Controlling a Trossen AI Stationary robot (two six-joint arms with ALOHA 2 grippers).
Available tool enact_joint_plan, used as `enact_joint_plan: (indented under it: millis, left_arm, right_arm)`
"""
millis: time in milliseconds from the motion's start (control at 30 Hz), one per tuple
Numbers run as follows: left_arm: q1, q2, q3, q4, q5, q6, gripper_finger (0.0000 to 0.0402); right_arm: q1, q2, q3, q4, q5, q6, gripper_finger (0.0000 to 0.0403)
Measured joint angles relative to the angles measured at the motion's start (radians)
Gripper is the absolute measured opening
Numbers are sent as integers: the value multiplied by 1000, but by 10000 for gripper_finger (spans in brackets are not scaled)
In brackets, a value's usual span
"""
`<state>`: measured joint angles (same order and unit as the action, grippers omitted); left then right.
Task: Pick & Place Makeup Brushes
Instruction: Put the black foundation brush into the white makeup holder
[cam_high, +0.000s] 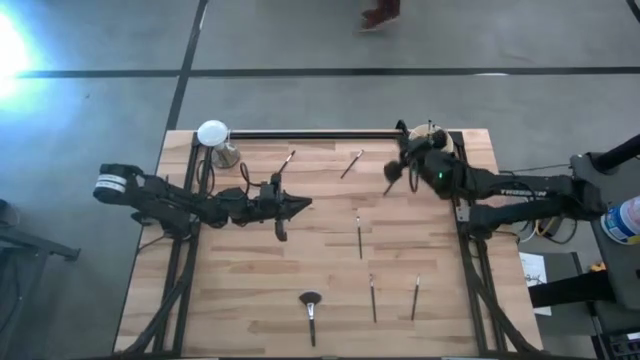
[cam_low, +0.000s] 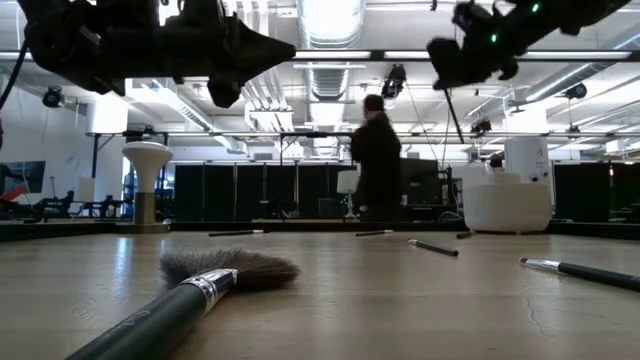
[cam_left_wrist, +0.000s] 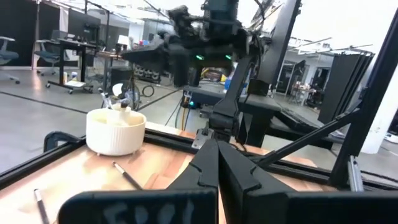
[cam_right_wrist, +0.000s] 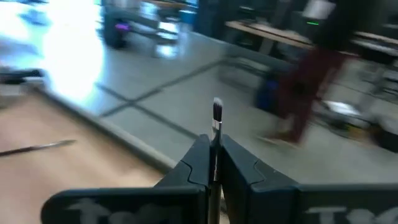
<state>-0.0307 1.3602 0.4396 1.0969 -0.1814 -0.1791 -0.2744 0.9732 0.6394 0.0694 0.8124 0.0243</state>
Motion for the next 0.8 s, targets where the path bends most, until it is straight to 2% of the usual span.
enact_joint_plan:
  millis: [67, 200, 333, 467, 800]
  left_arm:
    - [0, 0, -3, -7, 0, 0, 0]
    - [0, 0, -3, -8, 6, 3, 0]
    - [0, 0, -3, -22, 6, 3, 0]
    - [0, 0, -3, -34, 6, 4, 0]
    - [1, 0, -3, -43, 6, 3, 0]
  right_arm:
    - [-98, -1, -20, 19, -23, -28, 14]
    - [-284, 23, -44, 92, -151, -20, 14]
    - [-401, 83, -61, 155, -219, 5, 14]
    - [-472, 159, -61, 186, -273, 28, 13]
    - [-559, 322, -59, 211, -298, 69, 13]
